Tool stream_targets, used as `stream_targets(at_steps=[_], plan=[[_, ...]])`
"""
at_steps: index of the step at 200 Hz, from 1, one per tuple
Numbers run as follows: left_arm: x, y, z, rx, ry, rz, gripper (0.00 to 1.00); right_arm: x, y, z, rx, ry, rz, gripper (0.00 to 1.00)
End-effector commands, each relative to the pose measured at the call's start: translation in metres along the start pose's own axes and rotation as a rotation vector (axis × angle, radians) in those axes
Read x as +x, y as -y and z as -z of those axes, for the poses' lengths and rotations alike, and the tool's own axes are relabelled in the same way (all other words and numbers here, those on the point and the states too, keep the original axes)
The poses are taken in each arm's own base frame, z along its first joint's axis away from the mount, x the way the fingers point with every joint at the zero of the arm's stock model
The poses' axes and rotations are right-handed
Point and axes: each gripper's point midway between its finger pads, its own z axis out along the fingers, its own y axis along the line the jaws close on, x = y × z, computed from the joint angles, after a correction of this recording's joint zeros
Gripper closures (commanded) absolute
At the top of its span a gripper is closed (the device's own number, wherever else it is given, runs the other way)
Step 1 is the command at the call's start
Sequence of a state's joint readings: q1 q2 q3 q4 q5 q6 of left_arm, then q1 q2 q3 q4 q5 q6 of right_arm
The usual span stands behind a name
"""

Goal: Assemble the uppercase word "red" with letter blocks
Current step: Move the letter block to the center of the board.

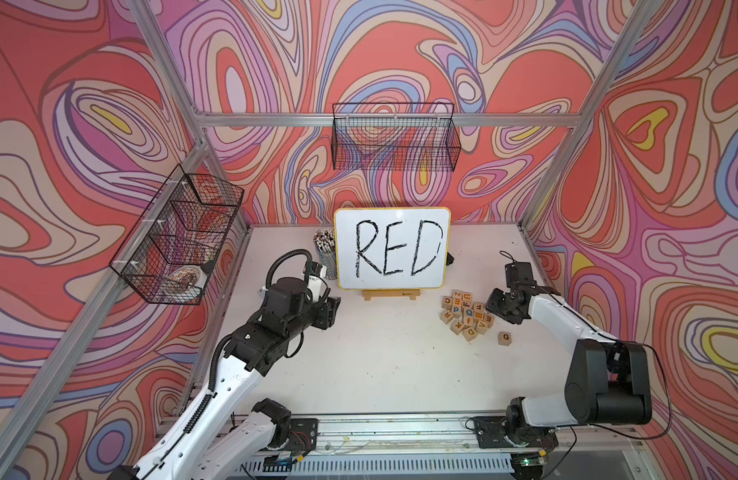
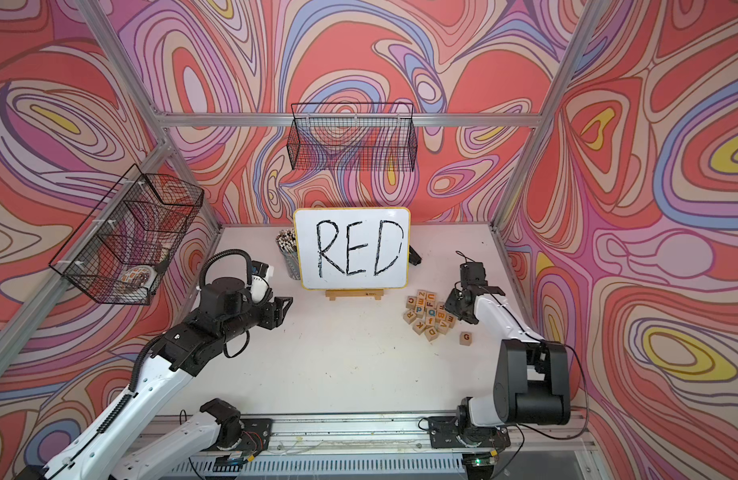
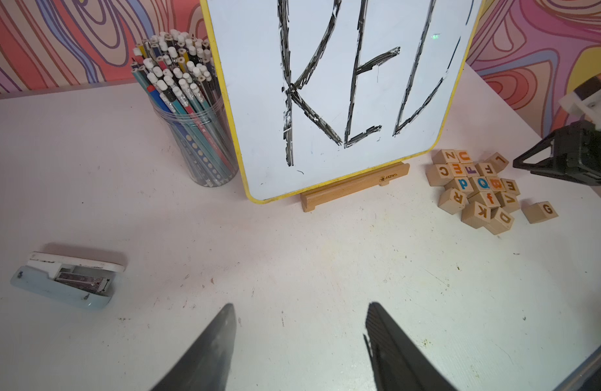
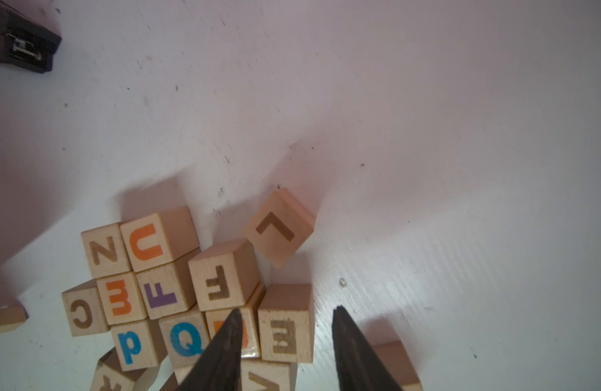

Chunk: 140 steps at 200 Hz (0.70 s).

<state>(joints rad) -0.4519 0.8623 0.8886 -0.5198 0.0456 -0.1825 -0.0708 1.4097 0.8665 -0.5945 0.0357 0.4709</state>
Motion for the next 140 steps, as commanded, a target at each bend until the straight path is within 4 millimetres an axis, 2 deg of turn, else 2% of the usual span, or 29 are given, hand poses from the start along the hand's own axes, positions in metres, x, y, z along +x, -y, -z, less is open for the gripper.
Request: stream_targets(at_steps=[1,38,55,91,140], plan=[[0.004,0.002,-0.003,0.011,-0.015,-0.016,0.36,0.008,0.011,0.012,0.032,0.005,-0.042,0.54],[0.004,0.003,-0.002,0.015,-0.014,-0.015,0.36,0.015,0.022,0.024,0.072,0.002,-0.046,0.54],[0.003,0.003,-0.002,0.017,-0.012,-0.014,0.36,0.018,0.017,0.026,0.039,-0.01,-0.037,0.54],[0.004,0.002,-0.002,0.013,-0.013,-0.014,0.36,0.021,-0.012,0.029,-0.101,-0.068,0.025,0.59],[0.004,0.001,-0.003,0.007,-0.019,-0.013,0.36,0.031,-0.053,0.04,-0.162,-0.057,0.171,0.58]])
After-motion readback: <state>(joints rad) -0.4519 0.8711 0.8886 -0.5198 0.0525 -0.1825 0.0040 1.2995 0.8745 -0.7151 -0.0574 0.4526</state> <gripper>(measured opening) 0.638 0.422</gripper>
